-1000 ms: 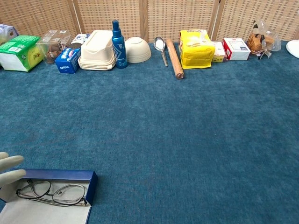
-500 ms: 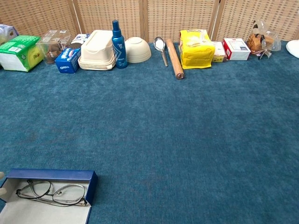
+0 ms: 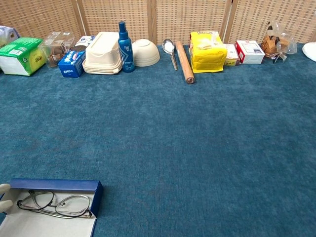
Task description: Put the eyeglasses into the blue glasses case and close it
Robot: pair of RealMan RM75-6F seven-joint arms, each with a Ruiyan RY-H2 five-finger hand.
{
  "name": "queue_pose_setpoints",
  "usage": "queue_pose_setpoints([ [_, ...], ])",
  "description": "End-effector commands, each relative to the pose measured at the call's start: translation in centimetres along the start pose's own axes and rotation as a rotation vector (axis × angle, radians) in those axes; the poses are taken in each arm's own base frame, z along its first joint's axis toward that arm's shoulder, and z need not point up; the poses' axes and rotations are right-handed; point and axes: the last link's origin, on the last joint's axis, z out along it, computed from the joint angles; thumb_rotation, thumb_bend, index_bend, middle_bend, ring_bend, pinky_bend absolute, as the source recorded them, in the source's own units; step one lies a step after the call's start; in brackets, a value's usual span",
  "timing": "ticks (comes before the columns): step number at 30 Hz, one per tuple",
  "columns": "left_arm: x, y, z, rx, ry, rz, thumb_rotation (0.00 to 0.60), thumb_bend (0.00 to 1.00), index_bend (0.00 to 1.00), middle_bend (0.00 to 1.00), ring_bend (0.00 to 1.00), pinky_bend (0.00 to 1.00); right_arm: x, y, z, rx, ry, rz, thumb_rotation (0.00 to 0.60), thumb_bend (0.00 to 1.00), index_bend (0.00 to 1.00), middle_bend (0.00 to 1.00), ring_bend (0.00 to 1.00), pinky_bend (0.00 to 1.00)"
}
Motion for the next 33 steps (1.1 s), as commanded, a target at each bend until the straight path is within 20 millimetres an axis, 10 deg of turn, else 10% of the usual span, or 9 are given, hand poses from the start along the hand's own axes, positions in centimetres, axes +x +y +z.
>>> queue_pose_setpoints([
  [1, 0.1, -0.1, 0.2, -0.019, 0.004, 0.018, 0.527, 0.27, 0.0, 0.0, 0.0, 0.0, 0.2, 0.1, -0.3, -0.004, 0.004, -0.002, 0.6, 0.39, 0.0, 0.28, 0.09, 0.19],
  [33, 0.3, 0.1, 0.4, -0.159, -0.002, 0.17, 0.514, 0.27, 0.0, 0.0, 0.0, 0.0, 2.6, 0.6, -2.2, -0.016, 0.049, 0.023, 0.6, 0.39, 0.0, 0.28, 0.09, 0.19],
])
